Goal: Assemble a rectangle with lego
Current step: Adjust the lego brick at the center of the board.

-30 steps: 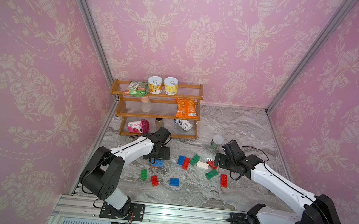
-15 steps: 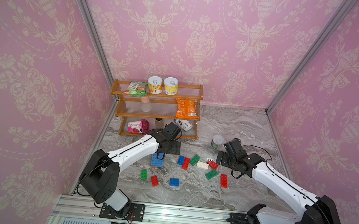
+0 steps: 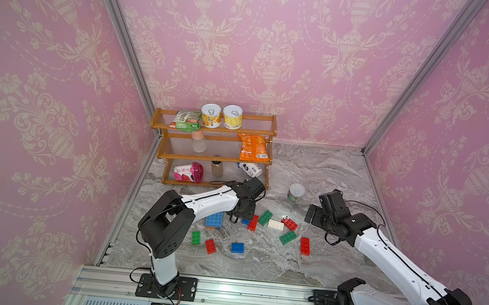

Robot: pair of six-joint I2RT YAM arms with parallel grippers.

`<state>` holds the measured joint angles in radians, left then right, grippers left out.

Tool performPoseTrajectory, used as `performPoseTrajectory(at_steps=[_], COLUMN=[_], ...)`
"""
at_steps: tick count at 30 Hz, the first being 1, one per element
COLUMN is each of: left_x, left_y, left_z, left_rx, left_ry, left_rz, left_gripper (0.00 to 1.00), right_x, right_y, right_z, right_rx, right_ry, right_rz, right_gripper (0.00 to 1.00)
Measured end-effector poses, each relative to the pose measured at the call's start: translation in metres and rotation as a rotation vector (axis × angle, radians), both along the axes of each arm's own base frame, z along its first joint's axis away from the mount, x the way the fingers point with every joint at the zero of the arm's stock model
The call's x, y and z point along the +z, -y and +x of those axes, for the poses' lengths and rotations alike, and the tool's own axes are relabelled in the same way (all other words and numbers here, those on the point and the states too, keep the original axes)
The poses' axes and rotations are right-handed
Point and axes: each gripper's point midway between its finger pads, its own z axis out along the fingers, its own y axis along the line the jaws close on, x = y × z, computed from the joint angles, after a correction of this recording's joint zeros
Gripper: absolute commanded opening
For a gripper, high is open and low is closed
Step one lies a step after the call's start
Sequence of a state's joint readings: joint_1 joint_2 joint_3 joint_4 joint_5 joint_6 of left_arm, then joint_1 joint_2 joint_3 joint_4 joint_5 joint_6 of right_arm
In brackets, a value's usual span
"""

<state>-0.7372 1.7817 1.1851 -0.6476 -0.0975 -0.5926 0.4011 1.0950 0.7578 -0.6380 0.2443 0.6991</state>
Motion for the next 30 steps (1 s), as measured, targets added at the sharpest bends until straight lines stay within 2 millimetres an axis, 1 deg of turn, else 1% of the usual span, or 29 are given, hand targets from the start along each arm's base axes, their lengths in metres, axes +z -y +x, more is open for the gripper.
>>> performPoseTrajectory(at_steps=[2,5,7,10,12,15,18,23,26,28,30], left_x=[-0.005,-0.003,-0.006,-0.01,-0.01,-0.012,-0.015,-0.025,-0.025,-0.025,-0.025], left_y=[0.003,0.01,0.013,0.015,0.015,0.013,0.01,0.0,0.0,0.0,0.0], left_z=[-0.002,-0.001,0.0,0.0,0.001,-0.001,-0.003,-0.012,-0.012,-0.012,-0.012], left_rx=[-0.009,-0.018,-0.021,-0.018,-0.012,0.007,0.03,0.057,0.071,0.082,0.089], left_ry=[-0.012,-0.006,-0.007,-0.014,-0.012,-0.02,-0.024,-0.052,-0.052,-0.049,-0.049], left_rz=[0.001,-0.015,-0.023,-0.022,-0.024,-0.018,-0.012,0.011,0.008,0.005,0.003], left_gripper=[0.62,0.62,0.62,0.55,0.53,0.47,0.46,0.46,0.41,0.4,0.34], right_x=[-0.003,-0.006,-0.007,-0.007,-0.007,-0.007,-0.008,-0.012,-0.012,-0.011,-0.011], right_y=[0.0,0.0,-0.001,-0.002,-0.002,-0.002,-0.002,-0.003,-0.004,-0.005,-0.005], right_z=[-0.002,-0.003,-0.004,-0.004,-0.004,-0.004,-0.004,-0.006,-0.004,-0.004,-0.003], right_rx=[0.002,0.005,0.007,0.009,0.009,0.009,0.009,0.013,0.014,0.018,0.018], right_ry=[-0.009,-0.016,-0.019,-0.02,-0.02,-0.02,-0.021,-0.026,-0.019,-0.017,-0.015], right_rz=[0.001,0.005,0.008,0.011,0.011,0.011,0.011,0.017,0.022,0.029,0.03], right_gripper=[1.0,1.0,1.0,1.0,1.0,1.0,1.0,1.0,1.0,1.0,1.0])
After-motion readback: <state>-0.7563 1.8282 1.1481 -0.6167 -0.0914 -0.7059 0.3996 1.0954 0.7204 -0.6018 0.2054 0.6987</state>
